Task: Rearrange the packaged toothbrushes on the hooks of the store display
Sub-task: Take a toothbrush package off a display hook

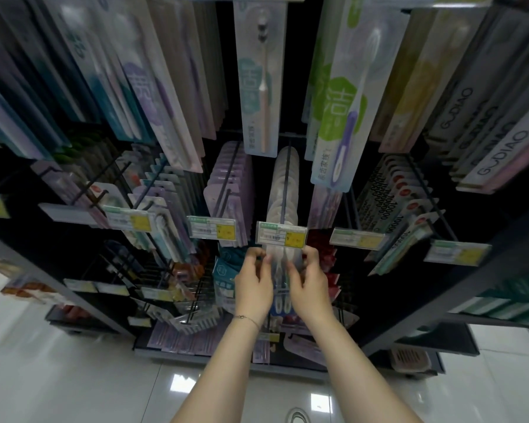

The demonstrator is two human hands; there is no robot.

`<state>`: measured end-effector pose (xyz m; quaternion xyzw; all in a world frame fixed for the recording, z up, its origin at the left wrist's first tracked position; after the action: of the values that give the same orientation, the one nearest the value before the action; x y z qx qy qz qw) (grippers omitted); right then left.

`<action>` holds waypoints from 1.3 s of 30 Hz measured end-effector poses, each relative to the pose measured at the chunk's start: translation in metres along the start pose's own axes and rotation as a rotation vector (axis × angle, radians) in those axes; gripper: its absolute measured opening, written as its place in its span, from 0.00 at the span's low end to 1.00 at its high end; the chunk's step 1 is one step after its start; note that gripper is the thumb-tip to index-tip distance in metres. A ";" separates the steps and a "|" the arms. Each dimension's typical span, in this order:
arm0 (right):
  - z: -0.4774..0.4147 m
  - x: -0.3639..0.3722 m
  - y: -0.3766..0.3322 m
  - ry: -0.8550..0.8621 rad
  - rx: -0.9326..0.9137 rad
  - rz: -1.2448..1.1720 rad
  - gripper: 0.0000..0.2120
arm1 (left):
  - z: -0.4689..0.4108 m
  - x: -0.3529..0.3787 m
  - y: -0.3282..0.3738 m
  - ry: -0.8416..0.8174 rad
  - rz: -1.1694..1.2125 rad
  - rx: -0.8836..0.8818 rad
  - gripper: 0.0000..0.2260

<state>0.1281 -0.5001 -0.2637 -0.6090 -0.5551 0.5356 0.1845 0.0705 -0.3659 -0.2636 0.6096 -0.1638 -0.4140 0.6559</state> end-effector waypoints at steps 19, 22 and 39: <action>-0.003 0.003 -0.002 -0.061 -0.032 0.063 0.13 | -0.038 -0.005 0.021 -0.209 0.373 -0.127 0.09; -0.003 0.003 -0.002 -0.058 -0.043 0.075 0.14 | -0.042 -0.005 0.034 -0.231 0.357 -0.076 0.09; -0.012 -0.007 -0.003 -0.060 -0.051 0.091 0.16 | -0.040 -0.002 0.064 -0.176 0.400 0.112 0.07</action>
<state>0.1383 -0.5009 -0.2542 -0.6216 -0.5457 0.5473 0.1277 0.1199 -0.3437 -0.2109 0.5621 -0.3607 -0.3174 0.6732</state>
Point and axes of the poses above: each hand's wrist, its own z-axis away from the middle knuckle, its own x-axis out of the palm, y = z × x, the point moved 8 cm from there along -z, towards the middle knuckle, and after that the axes turned 14 degrees about -x, right-handed, at the moved point
